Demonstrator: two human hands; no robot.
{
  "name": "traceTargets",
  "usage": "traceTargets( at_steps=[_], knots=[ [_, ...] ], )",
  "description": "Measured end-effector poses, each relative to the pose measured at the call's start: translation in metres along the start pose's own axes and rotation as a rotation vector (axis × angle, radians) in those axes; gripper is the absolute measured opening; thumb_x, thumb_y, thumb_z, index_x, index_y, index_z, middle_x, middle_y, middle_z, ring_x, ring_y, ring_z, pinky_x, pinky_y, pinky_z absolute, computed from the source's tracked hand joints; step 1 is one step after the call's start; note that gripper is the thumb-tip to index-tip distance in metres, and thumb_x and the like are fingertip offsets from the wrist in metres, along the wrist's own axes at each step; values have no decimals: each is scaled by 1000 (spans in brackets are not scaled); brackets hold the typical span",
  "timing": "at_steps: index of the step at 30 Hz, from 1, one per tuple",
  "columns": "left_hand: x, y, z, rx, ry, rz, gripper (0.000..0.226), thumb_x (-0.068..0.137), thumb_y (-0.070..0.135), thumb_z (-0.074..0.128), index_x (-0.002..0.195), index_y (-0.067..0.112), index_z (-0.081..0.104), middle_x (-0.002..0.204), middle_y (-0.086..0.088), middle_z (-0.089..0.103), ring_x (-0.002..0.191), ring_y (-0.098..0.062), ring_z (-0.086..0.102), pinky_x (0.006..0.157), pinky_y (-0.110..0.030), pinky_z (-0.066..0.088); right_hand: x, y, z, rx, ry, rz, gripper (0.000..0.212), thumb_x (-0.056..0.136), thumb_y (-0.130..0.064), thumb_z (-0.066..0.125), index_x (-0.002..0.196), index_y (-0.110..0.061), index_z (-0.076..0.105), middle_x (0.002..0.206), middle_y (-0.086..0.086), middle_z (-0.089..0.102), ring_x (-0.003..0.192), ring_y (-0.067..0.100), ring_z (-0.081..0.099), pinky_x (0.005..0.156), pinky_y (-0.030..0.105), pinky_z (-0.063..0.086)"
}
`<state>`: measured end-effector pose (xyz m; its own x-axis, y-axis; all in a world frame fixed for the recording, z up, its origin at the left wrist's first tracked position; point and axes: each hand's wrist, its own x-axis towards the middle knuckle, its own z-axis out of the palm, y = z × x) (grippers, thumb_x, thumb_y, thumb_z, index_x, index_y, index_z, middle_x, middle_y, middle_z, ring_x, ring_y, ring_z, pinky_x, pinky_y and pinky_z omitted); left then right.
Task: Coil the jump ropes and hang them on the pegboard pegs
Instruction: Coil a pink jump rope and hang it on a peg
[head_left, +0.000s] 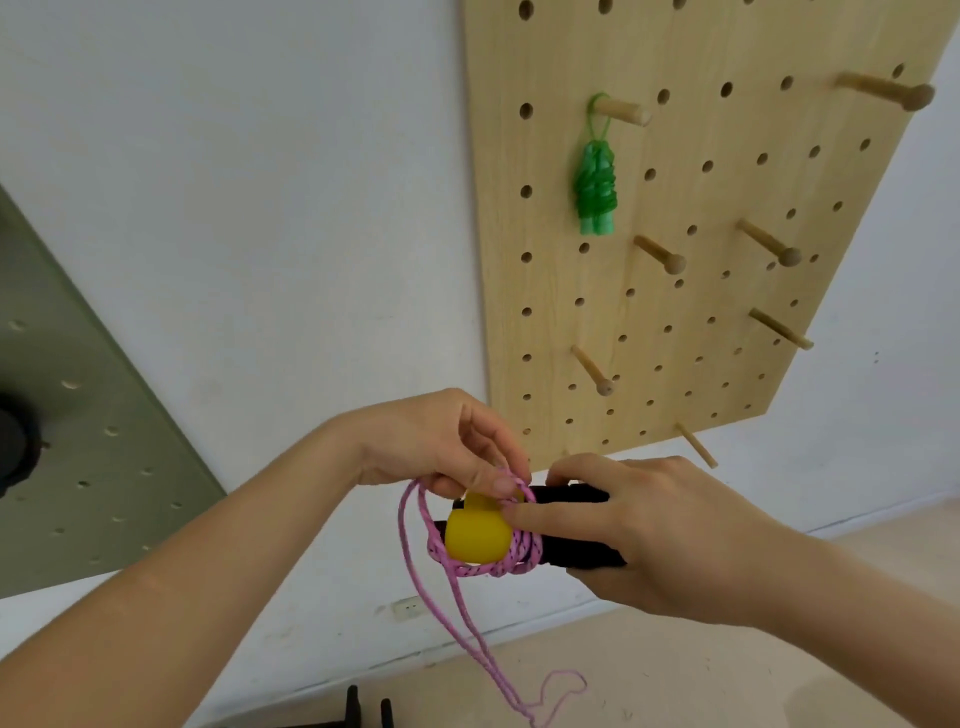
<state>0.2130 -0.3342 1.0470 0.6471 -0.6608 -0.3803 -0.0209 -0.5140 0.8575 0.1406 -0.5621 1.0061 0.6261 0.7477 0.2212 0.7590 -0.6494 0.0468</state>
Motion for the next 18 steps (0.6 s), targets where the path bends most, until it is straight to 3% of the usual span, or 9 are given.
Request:
traceTargets(
  at_steps=[2, 5, 7, 9, 10, 12, 15, 18],
  knots=[
    [-8, -2, -10, 30, 34, 15, 13, 73, 12, 75, 84, 18, 78, 79, -11, 68, 58, -9, 54, 53, -20, 42, -3, 2, -7, 51, 5, 26, 62, 81, -40, 62, 137, -52, 38, 108, -8, 60, 66, 14, 62, 51, 29, 52],
    [-11, -14, -15, -1, 213, 101, 13, 65, 19, 79, 77, 23, 80, 76, -3, 74, 73, -12, 64, 72, -25, 51, -5, 5, -20, 234, 99, 82, 60, 79, -38, 64, 135, -51, 46, 111, -18, 59, 75, 5, 59, 58, 25, 52],
    [-2, -25, -3, -180, 378, 167, 9, 72, 13, 74, 70, 21, 79, 70, 0, 73, 67, -10, 65, 65, -21, 52, -2, 6, -25, 408, 140, 118, 61, 79, -29, 70, 133, -47, 51, 110, -22, 61, 85, 3, 60, 65, 24, 52],
    [10, -37, 18, -373, 536, 171, 41, 88, -3, 54, 60, 21, 73, 58, 5, 64, 52, -8, 54, 49, -16, 42, 0, 7, -25, 610, 180, 200, 62, 78, -17, 75, 130, -45, 56, 110, -23, 65, 92, 4, 63, 72, 23, 53],
    [15, -45, 30, -465, 573, 172, 54, 93, -6, 44, 55, 21, 70, 53, 5, 58, 47, -8, 45, 45, -17, 32, 1, 8, -23, 702, 202, 238, 62, 77, -12, 75, 126, -45, 58, 107, -21, 68, 89, 3, 64, 72, 22, 53],
    [24, -60, 52, -552, 591, 162, 53, 98, 1, 43, 56, 19, 70, 52, 2, 54, 42, -7, 33, 43, -18, 22, 3, 9, -15, 792, 241, 300, 60, 77, -7, 74, 119, -48, 61, 93, -14, 70, 71, 6, 61, 64, 24, 52],
    [30, -74, 78, -292, 710, 65, 32, 99, 20, 50, 78, 23, 73, 54, 7, 53, 45, -8, 37, 46, -21, 30, 6, 14, 7, 681, 297, 442, 58, 77, -15, 71, 114, -58, 56, 79, -12, 67, 58, 8, 53, 54, 28, 48],
    [25, -68, 93, 416, 762, 59, 23, 100, 33, 43, 88, 31, 62, 61, 9, 53, 58, -12, 48, 62, -31, 43, 11, 18, 32, 282, 313, 489, 51, 78, -34, 58, 124, -50, 46, 85, -16, 67, 64, 11, 59, 52, 31, 51]
  ],
)
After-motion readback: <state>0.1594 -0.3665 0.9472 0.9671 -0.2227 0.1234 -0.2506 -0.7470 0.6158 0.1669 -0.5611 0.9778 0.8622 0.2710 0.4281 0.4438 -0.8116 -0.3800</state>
